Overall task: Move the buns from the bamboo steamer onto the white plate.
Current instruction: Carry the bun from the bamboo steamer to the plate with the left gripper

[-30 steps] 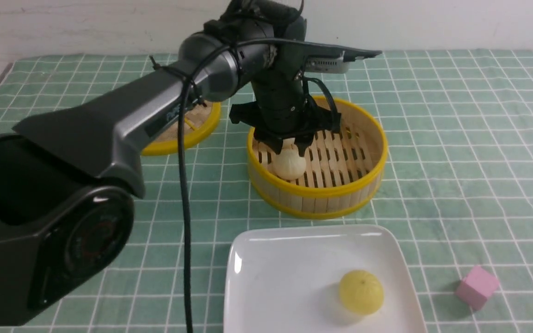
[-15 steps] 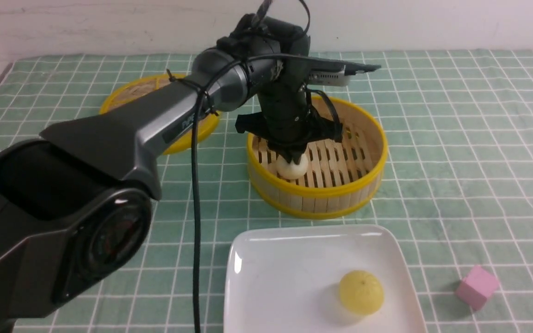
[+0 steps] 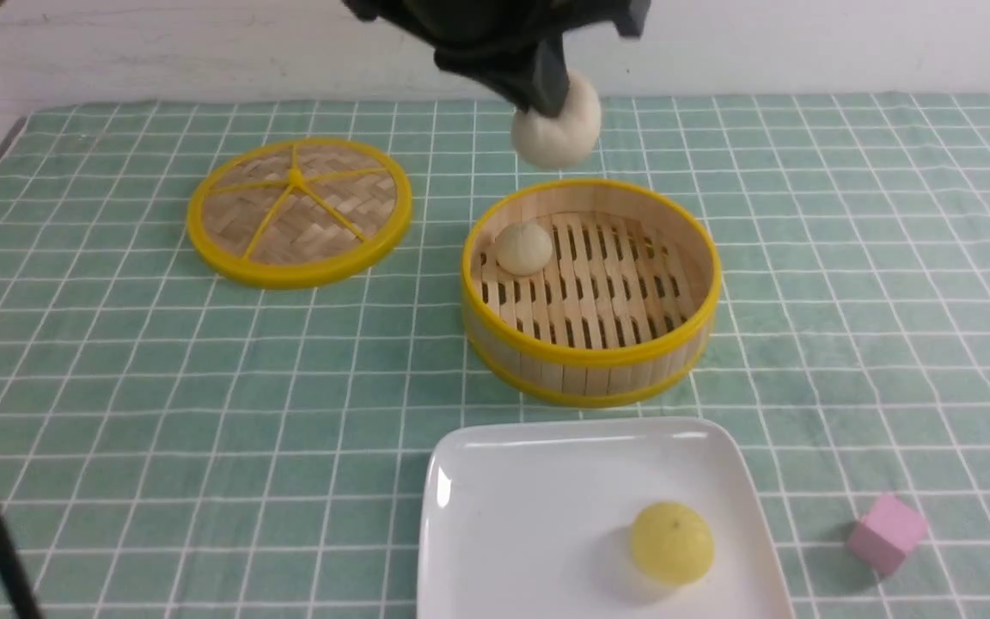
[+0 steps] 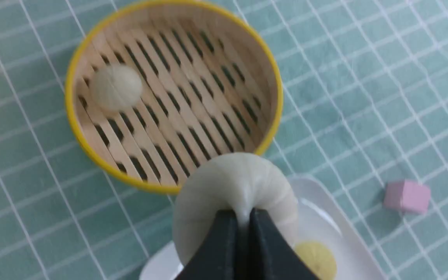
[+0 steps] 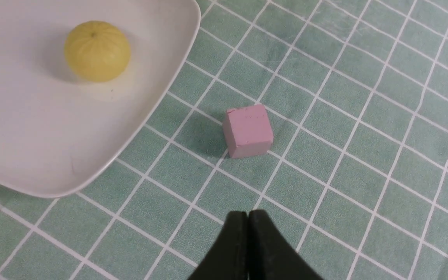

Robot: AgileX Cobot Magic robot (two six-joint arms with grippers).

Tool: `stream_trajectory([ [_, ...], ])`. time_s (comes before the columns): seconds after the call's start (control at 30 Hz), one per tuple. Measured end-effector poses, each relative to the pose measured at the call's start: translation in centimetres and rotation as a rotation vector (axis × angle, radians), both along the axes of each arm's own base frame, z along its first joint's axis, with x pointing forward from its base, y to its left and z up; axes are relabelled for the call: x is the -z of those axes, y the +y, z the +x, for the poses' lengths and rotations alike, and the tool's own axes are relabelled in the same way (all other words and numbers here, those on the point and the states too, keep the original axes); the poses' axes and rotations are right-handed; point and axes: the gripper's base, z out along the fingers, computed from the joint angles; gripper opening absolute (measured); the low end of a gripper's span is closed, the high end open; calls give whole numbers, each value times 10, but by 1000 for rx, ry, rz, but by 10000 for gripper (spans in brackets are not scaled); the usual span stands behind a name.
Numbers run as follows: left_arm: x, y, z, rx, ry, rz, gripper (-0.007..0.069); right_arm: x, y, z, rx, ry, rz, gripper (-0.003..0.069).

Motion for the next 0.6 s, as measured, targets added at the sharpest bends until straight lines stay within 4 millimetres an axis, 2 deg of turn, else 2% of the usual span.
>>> stream_trajectory([
  [0.17,77,-21,-29,16,211,138,25,0,0,0,0,-1,1,20],
  [0.2,83,-22,-29,9,219,143,26,0,0,0,0,-1,1,20],
  [0.23,103,-28,-32,-5,237,153,27,0,0,0,0,-1,2,22],
  [0.37,148,-46,-30,-71,208,139,30,0,0,0,-1,1,6,30],
  [0.6,185,-66,-23,-141,146,162,52,0,1,-1,12,11,24,34],
])
